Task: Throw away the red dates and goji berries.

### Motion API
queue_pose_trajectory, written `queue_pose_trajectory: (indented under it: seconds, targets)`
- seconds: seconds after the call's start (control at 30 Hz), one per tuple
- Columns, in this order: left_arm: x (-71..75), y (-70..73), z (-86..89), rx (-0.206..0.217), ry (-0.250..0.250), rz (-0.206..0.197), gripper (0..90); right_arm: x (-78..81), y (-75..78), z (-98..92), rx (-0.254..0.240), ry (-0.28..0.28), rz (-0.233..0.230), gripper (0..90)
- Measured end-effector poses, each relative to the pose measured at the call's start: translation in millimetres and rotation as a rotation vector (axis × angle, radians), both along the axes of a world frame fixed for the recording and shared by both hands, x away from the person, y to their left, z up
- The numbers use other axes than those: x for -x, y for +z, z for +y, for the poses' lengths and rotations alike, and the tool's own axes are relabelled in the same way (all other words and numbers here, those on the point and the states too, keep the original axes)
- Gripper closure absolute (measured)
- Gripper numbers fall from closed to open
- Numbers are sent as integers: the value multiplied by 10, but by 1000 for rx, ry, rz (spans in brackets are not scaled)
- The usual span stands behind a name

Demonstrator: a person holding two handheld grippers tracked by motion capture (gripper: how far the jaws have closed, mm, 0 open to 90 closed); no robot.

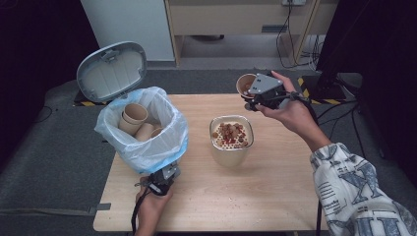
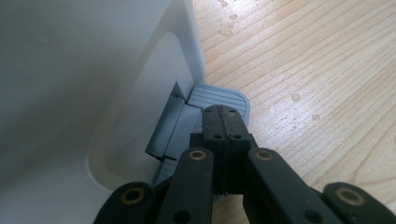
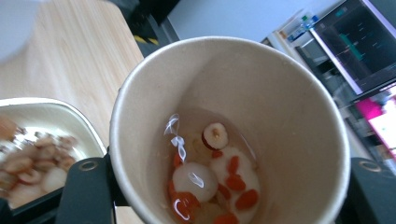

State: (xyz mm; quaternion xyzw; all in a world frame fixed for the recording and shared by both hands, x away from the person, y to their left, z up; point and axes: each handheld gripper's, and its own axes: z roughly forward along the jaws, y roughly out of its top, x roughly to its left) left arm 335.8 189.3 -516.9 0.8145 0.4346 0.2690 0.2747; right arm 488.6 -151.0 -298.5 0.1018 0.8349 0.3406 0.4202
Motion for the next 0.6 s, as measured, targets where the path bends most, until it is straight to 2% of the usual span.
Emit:
queue_pose_trajectory:
  seconds: [0.17,0.3,0.37,0.6]
  targets:
    - [0,-6,-7,14,4,-4,896,-3,-29,12,45,9,-37,328]
    - [0,-6,-5,16,3,-4,896,-14,-57,19,62,26,-57,327]
    - [-1,0,2,3,0,1,896,-8,-40,26,62,35,-67,328]
    - [0,-1,0,3,1,-1,896,29,12,65,90,53,-98,327]
